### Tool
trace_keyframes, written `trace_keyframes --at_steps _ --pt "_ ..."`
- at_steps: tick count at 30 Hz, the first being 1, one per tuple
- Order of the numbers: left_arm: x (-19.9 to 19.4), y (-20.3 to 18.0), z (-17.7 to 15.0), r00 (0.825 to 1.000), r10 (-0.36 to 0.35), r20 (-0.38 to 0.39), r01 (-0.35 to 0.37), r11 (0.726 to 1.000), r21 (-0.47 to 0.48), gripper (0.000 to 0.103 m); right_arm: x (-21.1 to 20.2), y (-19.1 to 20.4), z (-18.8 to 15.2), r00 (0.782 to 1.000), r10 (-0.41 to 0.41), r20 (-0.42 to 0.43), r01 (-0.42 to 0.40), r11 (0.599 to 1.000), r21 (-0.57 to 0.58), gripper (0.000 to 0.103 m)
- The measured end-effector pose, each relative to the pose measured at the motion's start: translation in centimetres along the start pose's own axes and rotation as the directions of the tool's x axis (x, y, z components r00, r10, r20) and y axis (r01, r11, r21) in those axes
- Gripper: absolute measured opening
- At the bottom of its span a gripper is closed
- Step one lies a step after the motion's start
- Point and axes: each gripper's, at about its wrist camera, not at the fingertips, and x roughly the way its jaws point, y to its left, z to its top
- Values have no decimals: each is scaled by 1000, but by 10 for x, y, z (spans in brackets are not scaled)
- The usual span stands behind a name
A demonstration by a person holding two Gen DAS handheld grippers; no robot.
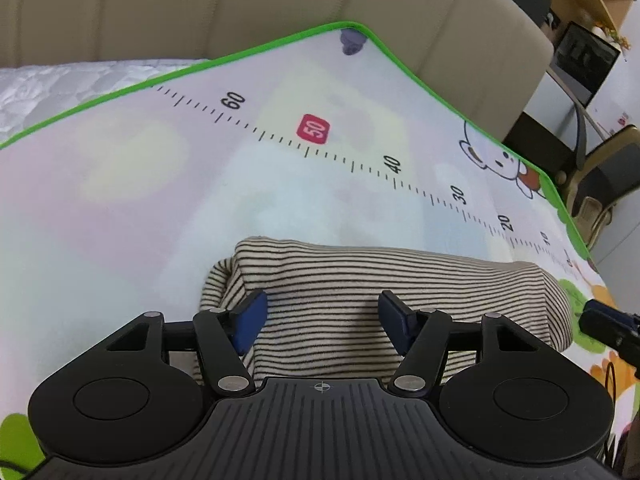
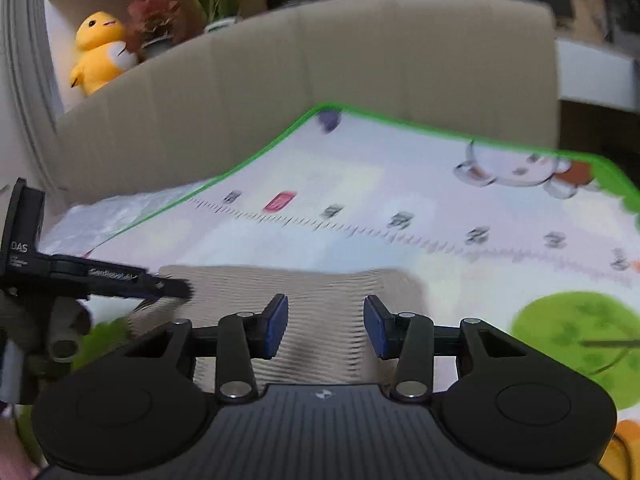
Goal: Fold clothes
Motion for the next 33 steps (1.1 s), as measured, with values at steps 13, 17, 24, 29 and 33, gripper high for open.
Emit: trace_keyframes --at_steps 13,17,24,29,33 --pt "-63 49 11 994 31 105 -5 971 -238 89 6 -46 -24 985 80 -154 -24 942 336 49" --pt "-39 33 8 1000 12 23 -8 983 -185 89 13 -71 -34 983 97 -158 -10 879 476 49" --pt "-13 7 -8 996 37 -76 -41 998 -56 88 21 -70 -42 988 101 -116 -26 854 520 57" --pt "-11 13 -7 998 18 -64 -24 995 -93 82 35 -70 -31 988 76 -136 2 865 501 58" --pt "-8 15 -6 998 13 -65 -20 994 -110 77 48 -68 -26 993 48 -105 6 885 465 58"
